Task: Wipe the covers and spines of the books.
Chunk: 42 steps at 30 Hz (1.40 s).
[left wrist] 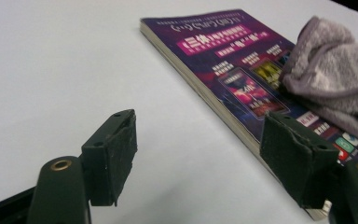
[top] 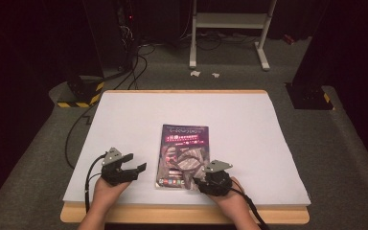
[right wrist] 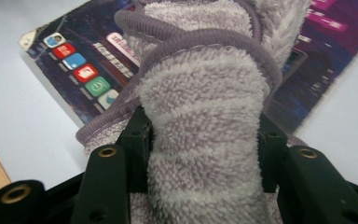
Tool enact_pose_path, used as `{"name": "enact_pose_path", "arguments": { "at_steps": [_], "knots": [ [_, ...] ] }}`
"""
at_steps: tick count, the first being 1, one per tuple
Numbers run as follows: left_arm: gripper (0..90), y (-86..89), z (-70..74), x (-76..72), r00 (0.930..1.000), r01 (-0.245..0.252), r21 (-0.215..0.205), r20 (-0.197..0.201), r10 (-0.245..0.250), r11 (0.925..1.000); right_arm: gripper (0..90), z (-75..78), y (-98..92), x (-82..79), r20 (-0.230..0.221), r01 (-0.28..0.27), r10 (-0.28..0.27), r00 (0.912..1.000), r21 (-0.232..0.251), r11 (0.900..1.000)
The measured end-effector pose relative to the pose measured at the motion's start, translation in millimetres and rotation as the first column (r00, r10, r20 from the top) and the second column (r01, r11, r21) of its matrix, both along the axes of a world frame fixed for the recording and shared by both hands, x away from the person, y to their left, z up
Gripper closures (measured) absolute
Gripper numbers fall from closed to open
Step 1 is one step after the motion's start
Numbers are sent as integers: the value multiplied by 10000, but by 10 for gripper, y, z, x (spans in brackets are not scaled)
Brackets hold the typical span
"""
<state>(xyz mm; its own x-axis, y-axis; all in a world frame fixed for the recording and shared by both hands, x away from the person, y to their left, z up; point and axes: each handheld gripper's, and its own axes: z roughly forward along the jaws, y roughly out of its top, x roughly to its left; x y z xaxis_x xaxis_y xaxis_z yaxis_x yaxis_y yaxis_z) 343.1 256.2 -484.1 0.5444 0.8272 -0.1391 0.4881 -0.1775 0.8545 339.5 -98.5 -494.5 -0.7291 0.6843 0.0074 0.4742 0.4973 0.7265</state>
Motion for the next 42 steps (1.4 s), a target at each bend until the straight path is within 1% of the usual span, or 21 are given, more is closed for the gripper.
{"name": "enact_pose_path", "arguments": {
  "at_steps": [1,2,4,7,9,13,17,21,24,25,28,30,31,32,35,37,39,42],
  "knots": [
    [277,29,7,-2,9999,-127,10,55,127,9999,520,-3,106,5,19,-85,85,10000,-26,10000],
    [277,51,10,-2,9998,-182,3,115,182,9998,520,-5,146,6,44,-138,138,9999,-47,9999],
    [273,75,20,-10,9994,-254,128,248,251,9996,519,-5,246,8,79,-300,301,9995,-120,9995],
    [273,105,33,-19,9991,-301,36,296,300,9995,517,-6,429,16,102,-527,529,9985,-184,9984],
    [273,117,34,-21,9990,-347,58,295,345,9994,516,-7,566,20,103,-698,700,9975,-194,9974],
    [274,123,32,-18,9989,-357,57,297,355,9993,516,-2,768,40,105,-1054,1057,9943,-269,9941],
    [273,130,32,-14,9987,-394,83,315,391,9992,516,9,953,18,79,-1313,1317,9913,-366,9907],
    [274,144,41,-15,9985,-418,17,363,417,9991,516,6,1046,15,159,-1495,1503,9885,-439,9878],
    [274,151,48,-19,9984,-407,-9,395,407,9992,516,8,1000,29,213,-1451,1463,9890,-508,9881],
    [273,154,50,-20,9984,-405,-7,387,405,9992,516,13,965,29,281,-1404,1424,9894,-618,9882],
    [273,149,45,-21,9986,-372,-26,366,372,9993,516,15,814,19,266,-1144,1163,9929,-654,9913],
    [273,145,42,-23,9988,-341,-15,342,341,9994,516,12,675,2,262,-840,857,9960,-620,9945],
    [273,142,41,-23,9989,-330,-32,334,331,9994,517,11,576,-6,275,-654,672,9974,-623,9959],
    [274,139,40,-21,9990,-317,-17,328,318,9995,516,11,514,-11,279,-548,566,9980,-621,9966],
    [273,127,33,-15,9991,-291,-3,306,291,9996,516,12,253,-39,278,-20,36,9996,-591,9982],
    [273,119,30,-11,9992,-269,32,284,268,9996,517,16,110,-46,278,232,-215,9994,-597,9979],
    [274,114,26,-7,9993,-245,38,275,244,9997,517,20,-56,-60,252,635,-621,9978,-575,9963],
    [273,104,19,-2,9995,-214,80,241,212,9997,517,21,-215,-79,228,1006,-996,9948,-514,9936]
  ]
}}
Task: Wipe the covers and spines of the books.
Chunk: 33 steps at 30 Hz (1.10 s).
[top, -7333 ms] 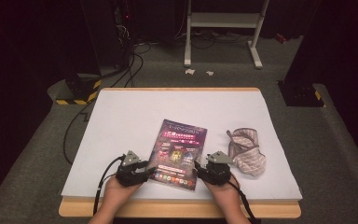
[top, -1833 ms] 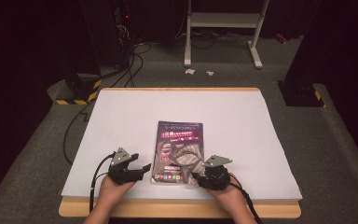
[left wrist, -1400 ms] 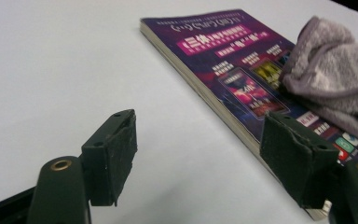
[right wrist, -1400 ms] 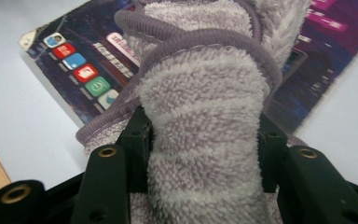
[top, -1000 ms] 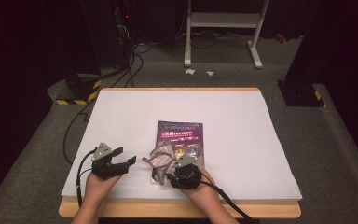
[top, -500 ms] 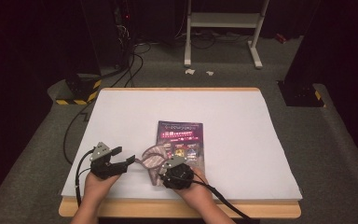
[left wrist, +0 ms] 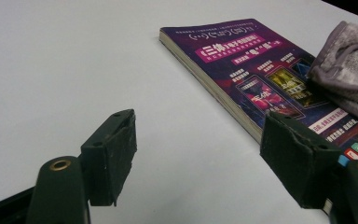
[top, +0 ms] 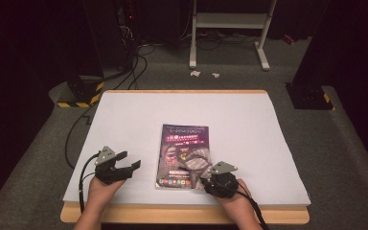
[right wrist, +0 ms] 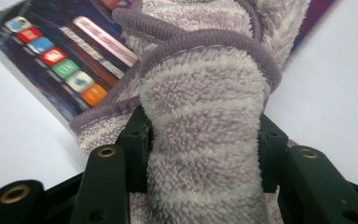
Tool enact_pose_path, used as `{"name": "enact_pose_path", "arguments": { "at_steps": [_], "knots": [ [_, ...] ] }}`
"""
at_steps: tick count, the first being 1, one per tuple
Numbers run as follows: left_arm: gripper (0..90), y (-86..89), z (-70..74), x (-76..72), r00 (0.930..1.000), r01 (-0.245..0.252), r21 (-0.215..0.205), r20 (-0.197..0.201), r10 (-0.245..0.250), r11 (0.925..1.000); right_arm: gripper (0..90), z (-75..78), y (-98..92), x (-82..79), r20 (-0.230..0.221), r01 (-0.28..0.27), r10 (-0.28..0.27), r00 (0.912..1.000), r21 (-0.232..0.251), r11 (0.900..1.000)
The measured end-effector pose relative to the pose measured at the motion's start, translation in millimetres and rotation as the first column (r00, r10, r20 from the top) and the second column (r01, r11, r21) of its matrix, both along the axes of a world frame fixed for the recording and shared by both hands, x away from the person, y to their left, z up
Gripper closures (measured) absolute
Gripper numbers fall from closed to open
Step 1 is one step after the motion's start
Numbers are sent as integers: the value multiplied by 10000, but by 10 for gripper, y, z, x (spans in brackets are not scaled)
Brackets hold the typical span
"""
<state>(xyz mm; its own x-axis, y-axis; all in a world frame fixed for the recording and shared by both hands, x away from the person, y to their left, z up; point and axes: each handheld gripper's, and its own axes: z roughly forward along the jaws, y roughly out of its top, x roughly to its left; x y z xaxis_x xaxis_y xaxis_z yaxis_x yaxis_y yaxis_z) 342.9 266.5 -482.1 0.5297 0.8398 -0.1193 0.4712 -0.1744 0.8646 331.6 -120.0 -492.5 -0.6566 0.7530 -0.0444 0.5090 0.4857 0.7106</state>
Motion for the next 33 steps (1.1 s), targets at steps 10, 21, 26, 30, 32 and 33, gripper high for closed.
{"name": "enact_pose_path", "arguments": {
  "at_steps": [10,21,26,30,32,33],
  "knots": [
    [274,2,-1,1,10000,-16,-1,-6,16,10000,523,-5,-17,-3,162,-1,2,9999,-73,10000],
    [273,10,-3,3,10000,-3,-25,-8,3,10000,514,-24,487,81,89,-1021,1021,9947,53,9948],
    [274,12,-8,8,10000,-5,-12,-29,5,10000,504,-36,751,102,179,-1564,1563,9876,64,9877],
    [274,19,-3,6,10000,-61,-53,27,61,10000,497,-39,970,117,159,-1956,1955,9806,72,9807],
    [274,33,6,3,9999,-110,-100,48,111,9999,497,-39,1064,126,180,-2120,2119,9771,39,9773],
    [274,38,9,1,9999,-129,-141,85,131,9998,497,-40,1107,131,197,-2197,2196,9754,37,9756]
  ]
}}
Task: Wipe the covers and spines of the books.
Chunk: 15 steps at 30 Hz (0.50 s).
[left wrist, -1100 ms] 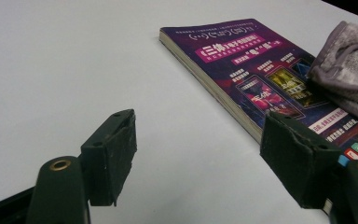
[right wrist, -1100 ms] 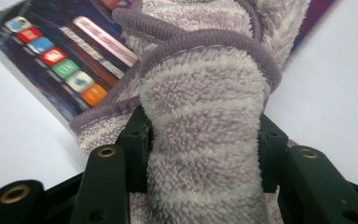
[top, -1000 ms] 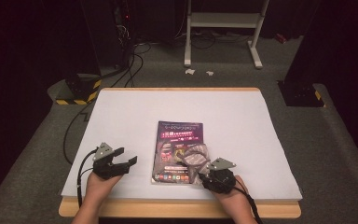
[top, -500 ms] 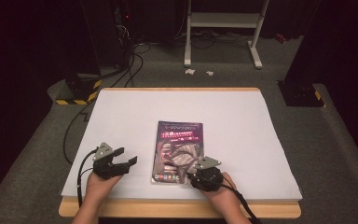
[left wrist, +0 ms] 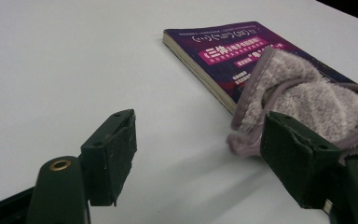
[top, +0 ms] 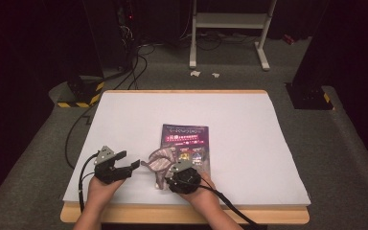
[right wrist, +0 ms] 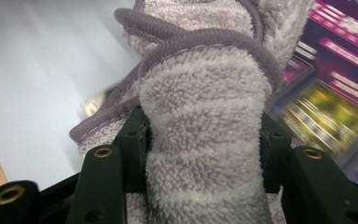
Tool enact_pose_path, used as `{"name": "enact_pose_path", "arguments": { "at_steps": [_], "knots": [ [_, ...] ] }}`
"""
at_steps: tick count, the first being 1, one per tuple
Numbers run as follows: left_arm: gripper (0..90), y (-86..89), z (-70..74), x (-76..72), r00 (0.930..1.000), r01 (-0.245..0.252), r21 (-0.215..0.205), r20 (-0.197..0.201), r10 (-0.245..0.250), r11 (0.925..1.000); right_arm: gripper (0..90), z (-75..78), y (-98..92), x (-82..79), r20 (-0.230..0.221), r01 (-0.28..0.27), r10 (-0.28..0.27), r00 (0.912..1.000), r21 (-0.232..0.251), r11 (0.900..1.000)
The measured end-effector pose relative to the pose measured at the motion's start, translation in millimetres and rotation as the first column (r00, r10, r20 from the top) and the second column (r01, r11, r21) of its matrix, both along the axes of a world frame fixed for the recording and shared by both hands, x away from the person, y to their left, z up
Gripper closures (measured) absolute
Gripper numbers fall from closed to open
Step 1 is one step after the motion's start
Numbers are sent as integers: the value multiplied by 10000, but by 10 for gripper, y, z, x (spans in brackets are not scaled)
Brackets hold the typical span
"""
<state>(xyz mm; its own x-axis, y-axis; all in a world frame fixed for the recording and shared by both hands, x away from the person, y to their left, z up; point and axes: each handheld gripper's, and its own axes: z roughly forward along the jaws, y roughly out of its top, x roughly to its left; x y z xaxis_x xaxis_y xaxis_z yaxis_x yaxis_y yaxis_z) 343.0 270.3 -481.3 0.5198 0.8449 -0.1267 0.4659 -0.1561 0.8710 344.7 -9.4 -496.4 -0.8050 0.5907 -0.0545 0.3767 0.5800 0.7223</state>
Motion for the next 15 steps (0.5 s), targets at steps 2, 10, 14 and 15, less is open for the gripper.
{"name": "enact_pose_path", "arguments": {
  "at_steps": [2,10,14,15],
  "knots": [
    [274,8,9,-6,9999,-77,-59,74,77,10000,499,5,74,-1,21,-82,82,10000,-93,9999],
    [273,25,14,-11,9999,-126,-127,109,128,9998,501,11,96,48,-42,-111,110,9999,-107,9999],
    [272,6,11,-15,9999,56,-170,125,-54,9998,506,11,8,129,34,208,-207,9998,-125,9997],
    [272,0,8,-13,9999,92,-143,101,-91,9999,506,11,-17,144,37,264,-264,9996,-137,9996]
  ]
}}
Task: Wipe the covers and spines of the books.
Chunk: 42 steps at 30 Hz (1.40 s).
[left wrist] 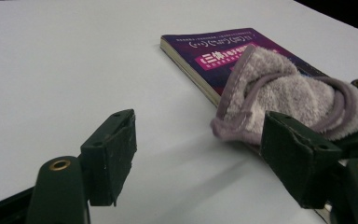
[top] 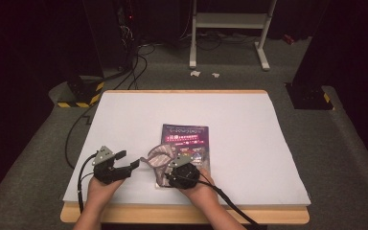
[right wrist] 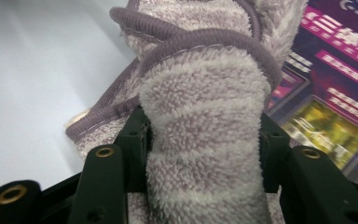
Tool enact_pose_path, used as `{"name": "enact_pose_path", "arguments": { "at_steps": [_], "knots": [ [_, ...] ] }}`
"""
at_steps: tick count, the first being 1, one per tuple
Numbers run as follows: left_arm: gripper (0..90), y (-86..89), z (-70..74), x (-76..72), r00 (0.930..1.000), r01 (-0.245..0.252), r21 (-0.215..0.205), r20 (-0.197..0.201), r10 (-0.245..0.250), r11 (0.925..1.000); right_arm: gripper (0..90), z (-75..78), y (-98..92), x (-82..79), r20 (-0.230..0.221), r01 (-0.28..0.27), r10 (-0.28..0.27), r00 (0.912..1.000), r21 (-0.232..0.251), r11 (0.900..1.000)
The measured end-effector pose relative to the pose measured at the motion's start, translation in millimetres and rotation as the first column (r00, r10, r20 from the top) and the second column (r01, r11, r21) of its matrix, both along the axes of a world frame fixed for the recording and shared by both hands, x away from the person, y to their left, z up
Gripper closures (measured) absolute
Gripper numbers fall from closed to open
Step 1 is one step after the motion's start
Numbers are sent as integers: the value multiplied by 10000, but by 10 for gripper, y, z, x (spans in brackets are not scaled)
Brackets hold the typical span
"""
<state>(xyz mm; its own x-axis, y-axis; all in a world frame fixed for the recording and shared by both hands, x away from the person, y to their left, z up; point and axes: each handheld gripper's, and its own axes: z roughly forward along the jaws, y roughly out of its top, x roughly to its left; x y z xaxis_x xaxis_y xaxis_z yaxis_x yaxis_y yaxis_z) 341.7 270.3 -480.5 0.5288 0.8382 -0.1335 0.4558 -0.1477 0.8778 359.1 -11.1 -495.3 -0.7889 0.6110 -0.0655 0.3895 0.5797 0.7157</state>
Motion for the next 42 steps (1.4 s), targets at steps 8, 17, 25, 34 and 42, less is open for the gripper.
{"name": "enact_pose_path", "arguments": {
  "at_steps": [8,17,25,34,42],
  "knots": [
    [272,-34,-25,8,9998,164,84,-146,-163,9998,506,-3,-283,68,-2,645,-645,9979,66,9979],
    [272,-50,-38,11,9996,207,157,-196,-204,9997,506,11,-832,69,-7,1719,-1719,9851,6,9851],
    [272,-70,-49,15,9994,252,194,-247,-247,9995,507,12,-1243,10,-171,2517,-2515,9677,125,9677],
    [272,-72,-58,19,9993,270,204,-276,-264,9994,506,26,-1212,135,-153,2622,-2622,9649,-6,9650],
    [272,-60,-55,22,9994,243,169,-250,-239,9996,510,52,-955,285,-42,2209,-2212,9752,-394,9745]
  ]
}}
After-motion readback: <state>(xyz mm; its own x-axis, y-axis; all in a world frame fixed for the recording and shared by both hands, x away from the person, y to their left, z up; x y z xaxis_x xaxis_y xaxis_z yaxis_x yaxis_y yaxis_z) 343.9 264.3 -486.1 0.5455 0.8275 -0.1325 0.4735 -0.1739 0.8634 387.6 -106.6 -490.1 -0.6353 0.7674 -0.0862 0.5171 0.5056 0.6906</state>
